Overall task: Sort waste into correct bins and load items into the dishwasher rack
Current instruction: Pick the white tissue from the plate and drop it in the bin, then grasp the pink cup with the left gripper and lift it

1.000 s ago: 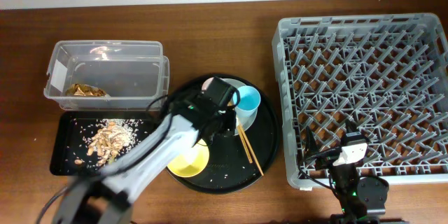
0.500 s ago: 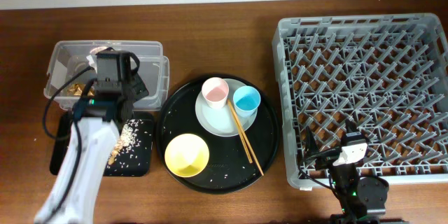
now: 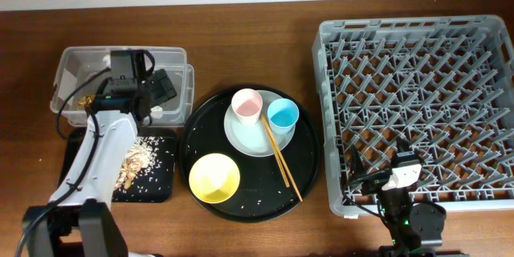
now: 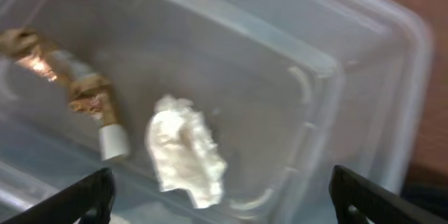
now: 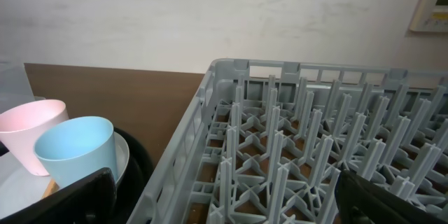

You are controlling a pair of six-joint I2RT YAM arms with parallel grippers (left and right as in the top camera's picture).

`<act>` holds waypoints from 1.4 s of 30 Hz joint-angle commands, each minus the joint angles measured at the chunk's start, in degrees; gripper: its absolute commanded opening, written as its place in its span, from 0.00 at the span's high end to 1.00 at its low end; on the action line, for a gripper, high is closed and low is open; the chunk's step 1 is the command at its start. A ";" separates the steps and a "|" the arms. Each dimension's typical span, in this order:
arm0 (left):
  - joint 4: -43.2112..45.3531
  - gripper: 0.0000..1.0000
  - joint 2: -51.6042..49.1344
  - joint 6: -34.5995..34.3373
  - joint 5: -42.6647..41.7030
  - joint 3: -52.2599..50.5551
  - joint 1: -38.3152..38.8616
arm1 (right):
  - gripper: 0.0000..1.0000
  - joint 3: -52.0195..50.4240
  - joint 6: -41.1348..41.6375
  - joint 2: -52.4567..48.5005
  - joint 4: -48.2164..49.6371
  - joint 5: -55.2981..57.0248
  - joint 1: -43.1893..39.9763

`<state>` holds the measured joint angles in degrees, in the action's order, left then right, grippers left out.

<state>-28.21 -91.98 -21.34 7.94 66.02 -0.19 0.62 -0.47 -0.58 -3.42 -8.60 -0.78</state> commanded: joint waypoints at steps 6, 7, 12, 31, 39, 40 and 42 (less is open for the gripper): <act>-24.17 0.27 21.03 1.90 -24.70 4.52 8.61 | 0.02 -0.31 -0.15 0.37 -0.28 0.26 -0.37; -26.86 0.26 21.20 1.90 -24.70 4.52 10.29 | 0.02 -0.31 -0.15 0.37 -0.28 0.26 -0.37; -25.00 0.52 19.12 0.28 -24.41 4.39 18.53 | 0.02 -0.31 -0.13 0.37 -0.28 0.26 -0.37; -3.08 0.55 -12.31 -4.96 -16.46 4.39 21.53 | 0.02 -0.31 -0.15 0.37 -0.28 0.26 -0.37; -0.90 0.80 -13.11 -4.96 -13.40 4.44 21.38 | 0.02 -0.31 -0.15 0.37 -0.28 0.26 -0.37; -0.90 0.85 -13.07 -4.96 -13.44 4.48 21.14 | 0.02 -0.31 -0.15 0.37 -0.28 0.26 -0.37; -0.92 0.95 -12.98 -4.96 -13.46 4.48 20.85 | 0.02 -0.31 -0.15 0.37 -0.28 0.26 -0.37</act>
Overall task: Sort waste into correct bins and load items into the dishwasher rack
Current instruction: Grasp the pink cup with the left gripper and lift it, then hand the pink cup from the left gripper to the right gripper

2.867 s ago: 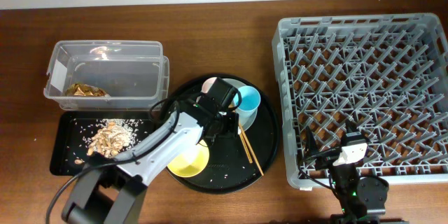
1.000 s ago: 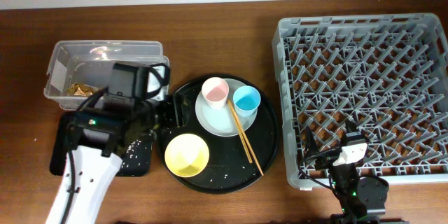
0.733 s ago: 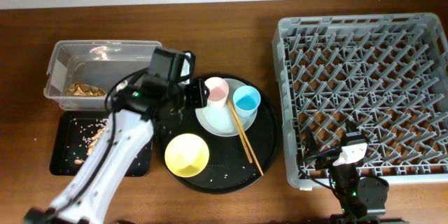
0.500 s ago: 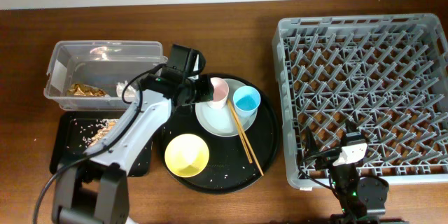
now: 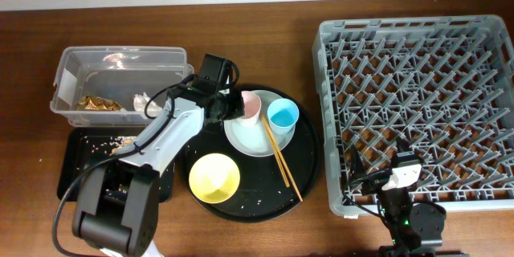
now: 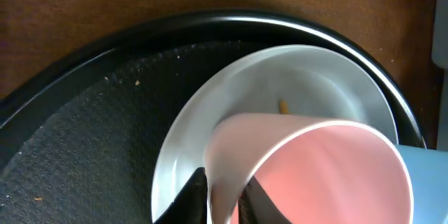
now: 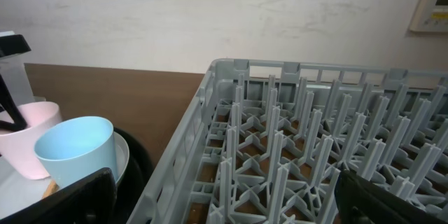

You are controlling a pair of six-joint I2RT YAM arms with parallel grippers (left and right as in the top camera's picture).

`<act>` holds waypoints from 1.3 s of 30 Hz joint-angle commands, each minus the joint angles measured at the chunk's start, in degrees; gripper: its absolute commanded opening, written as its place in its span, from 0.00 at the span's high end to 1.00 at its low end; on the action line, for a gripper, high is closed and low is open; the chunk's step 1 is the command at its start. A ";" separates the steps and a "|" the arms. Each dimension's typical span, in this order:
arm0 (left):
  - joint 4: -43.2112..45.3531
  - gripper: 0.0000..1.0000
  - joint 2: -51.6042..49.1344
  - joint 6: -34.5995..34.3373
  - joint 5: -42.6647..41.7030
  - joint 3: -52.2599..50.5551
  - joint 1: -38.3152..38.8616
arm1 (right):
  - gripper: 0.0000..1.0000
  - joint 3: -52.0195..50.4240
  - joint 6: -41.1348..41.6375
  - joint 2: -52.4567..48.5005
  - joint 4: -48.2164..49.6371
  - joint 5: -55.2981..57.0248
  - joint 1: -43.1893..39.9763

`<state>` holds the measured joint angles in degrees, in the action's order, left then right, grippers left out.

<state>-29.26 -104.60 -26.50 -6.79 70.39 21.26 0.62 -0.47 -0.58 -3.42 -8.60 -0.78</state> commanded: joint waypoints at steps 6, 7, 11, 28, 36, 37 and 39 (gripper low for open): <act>-0.59 0.99 7.63 0.20 -0.07 0.24 -0.70 | 0.02 -0.31 -0.15 0.37 -0.28 0.26 -0.37; -2.38 0.99 11.61 0.20 -0.28 0.42 -0.70 | 0.02 -0.31 -0.15 0.37 -0.28 0.26 -0.37; -12.15 0.99 24.50 0.31 -0.48 0.76 -1.18 | 0.02 -0.31 -0.15 0.37 -0.28 0.26 -0.37; -13.60 0.99 32.17 14.38 -71.67 0.96 -23.15 | 0.02 18.18 20.90 -4.59 -7.82 -25.27 -0.37; -13.62 1.00 32.17 14.40 -71.67 0.96 -23.15 | 0.02 58.97 15.32 -41.86 -35.65 -50.90 -0.37; -13.62 1.00 32.17 14.40 -71.67 0.96 -23.15 | 0.02 59.74 15.34 -44.94 -35.12 -53.35 -0.37; -13.64 1.00 32.17 14.40 -71.69 0.96 -23.12 | 0.02 59.93 15.93 -52.13 -33.64 -55.52 -0.37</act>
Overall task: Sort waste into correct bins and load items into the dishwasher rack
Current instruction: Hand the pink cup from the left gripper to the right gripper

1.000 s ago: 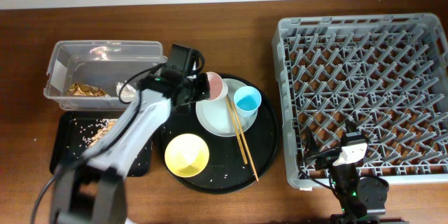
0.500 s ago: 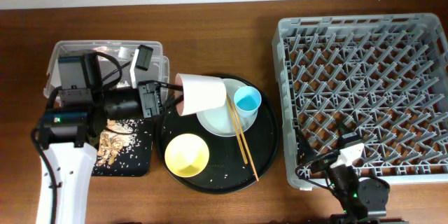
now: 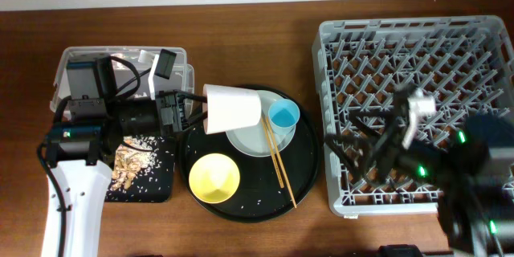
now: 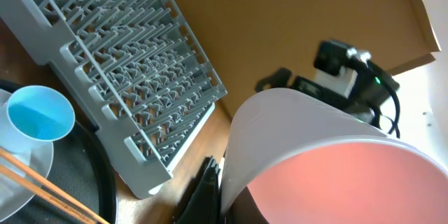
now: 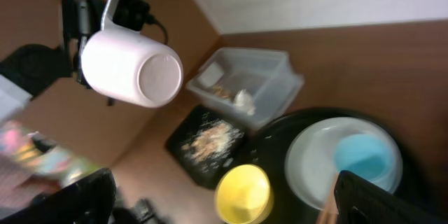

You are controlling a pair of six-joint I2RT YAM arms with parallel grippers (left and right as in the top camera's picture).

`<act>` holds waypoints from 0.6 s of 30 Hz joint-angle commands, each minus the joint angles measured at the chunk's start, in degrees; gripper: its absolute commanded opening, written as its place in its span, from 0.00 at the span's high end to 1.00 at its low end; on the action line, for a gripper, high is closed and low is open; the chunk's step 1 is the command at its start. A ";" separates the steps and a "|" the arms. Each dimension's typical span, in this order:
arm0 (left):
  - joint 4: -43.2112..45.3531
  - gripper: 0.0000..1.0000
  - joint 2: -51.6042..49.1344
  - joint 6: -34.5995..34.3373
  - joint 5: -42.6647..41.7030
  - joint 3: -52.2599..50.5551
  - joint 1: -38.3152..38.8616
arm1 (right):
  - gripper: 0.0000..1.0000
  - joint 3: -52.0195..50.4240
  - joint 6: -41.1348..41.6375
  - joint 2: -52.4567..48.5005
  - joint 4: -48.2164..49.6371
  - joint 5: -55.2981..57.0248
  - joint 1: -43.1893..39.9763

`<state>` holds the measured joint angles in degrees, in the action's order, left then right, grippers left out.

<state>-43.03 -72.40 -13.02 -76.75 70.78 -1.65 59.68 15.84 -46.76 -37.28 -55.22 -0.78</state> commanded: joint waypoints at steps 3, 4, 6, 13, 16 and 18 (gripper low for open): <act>0.15 1.00 -0.02 0.92 -1.73 0.57 0.96 | 0.02 0.87 -7.15 -13.88 6.32 -32.44 -0.35; 0.17 1.00 -0.02 0.92 -1.73 0.57 1.49 | 0.02 0.96 -7.08 -15.80 7.02 -33.70 0.11; 0.17 1.00 -0.02 0.92 -1.70 0.57 3.41 | 0.02 0.87 -11.02 -19.28 7.32 -33.70 2.08; 3.85 1.00 -0.02 0.90 -1.51 0.57 6.93 | 0.00 0.94 -6.05 -21.05 20.94 -33.66 11.74; 3.82 0.99 -0.02 0.90 -1.73 0.57 7.56 | 0.03 0.94 -2.73 -21.07 26.38 -31.78 13.88; 4.68 0.99 -0.02 0.90 -1.68 0.57 10.03 | 0.03 0.94 -1.77 -21.07 27.76 -30.47 14.27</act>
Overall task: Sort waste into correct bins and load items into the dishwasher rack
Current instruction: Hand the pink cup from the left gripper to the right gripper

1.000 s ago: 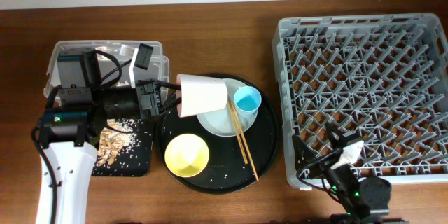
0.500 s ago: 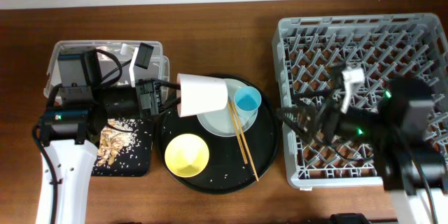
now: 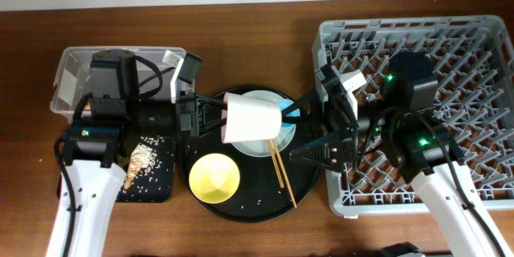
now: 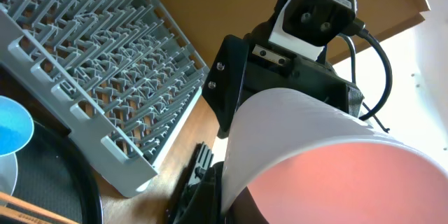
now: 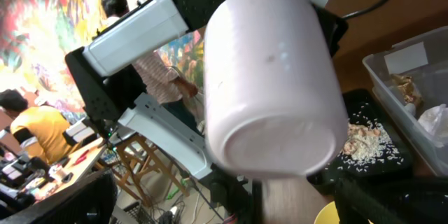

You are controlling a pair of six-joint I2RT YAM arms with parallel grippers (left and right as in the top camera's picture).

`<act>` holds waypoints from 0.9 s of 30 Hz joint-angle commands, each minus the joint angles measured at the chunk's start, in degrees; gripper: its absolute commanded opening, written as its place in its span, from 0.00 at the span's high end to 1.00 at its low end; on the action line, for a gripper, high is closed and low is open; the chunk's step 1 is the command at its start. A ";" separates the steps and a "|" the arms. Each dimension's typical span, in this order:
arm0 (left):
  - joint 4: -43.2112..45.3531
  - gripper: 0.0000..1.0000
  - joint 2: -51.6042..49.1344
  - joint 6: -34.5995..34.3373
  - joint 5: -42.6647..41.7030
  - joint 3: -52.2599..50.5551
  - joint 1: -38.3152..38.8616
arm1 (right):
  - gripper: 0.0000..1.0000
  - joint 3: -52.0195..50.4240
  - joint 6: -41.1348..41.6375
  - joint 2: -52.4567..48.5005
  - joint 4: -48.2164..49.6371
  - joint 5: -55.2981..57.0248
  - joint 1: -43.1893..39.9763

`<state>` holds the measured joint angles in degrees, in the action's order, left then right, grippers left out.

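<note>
My left gripper (image 3: pixel 218 118) is shut on the rim of the pink cup (image 3: pixel 250 120), which it holds on its side above the black round tray (image 3: pixel 241 202), base pointing right. In the left wrist view the cup's (image 4: pixel 329 161) pink inside fills the lower right. My right gripper (image 3: pixel 308 132) stands open just right of the cup, facing its base (image 5: pixel 273 91), fingers apart from it. The cup hides most of the blue cup (image 3: pixel 287 114). On the tray lie a white plate (image 3: pixel 265 143), a yellow bowl (image 3: pixel 214 177) and chopsticks (image 3: pixel 281 173). The grey dishwasher rack (image 3: pixel 482 48) stands at the right.
A clear bin (image 3: pixel 72 72) holding scraps sits at the back left. In front of it lies a black square tray (image 3: pixel 152 169) strewn with rice. My right arm reaches across the rack's left wall.
The pink cup has shifted a little to the right in my left gripper. My right gripper was above the rack and is now over the tray's right side, open and facing the cup's base.
My left gripper was open over the clear bin, the right arm parked at the rack's near edge. Then the left fingers were at the pink cup's rim on the plate. Then the cup hung sideways above the tray, and now the right gripper faces it.
</note>
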<state>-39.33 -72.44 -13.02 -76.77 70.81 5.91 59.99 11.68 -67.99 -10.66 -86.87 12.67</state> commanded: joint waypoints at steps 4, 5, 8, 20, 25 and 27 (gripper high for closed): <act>5.27 0.99 0.02 -1.20 0.39 0.55 6.49 | 0.03 0.63 2.38 0.11 1.14 1.42 0.83; 5.64 1.00 0.02 -2.84 3.02 0.55 7.28 | 0.03 0.63 2.36 0.11 1.20 1.40 0.83; 7.08 0.99 0.02 -3.23 6.29 0.55 9.53 | 0.14 0.63 2.38 0.11 2.60 1.40 0.87; 8.61 1.00 0.02 -4.07 8.92 0.55 9.86 | 0.41 0.63 7.69 0.11 12.61 2.03 3.78; 6.67 0.99 0.02 -4.04 9.11 0.55 9.86 | 0.51 0.63 8.48 0.11 14.78 2.01 3.48; 5.97 0.97 0.02 -4.04 9.11 0.55 9.86 | 0.51 0.63 10.14 0.11 16.13 2.05 2.49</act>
<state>-31.24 -72.07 -16.47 -69.97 71.88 15.29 59.55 22.44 -68.58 2.90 -84.05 14.94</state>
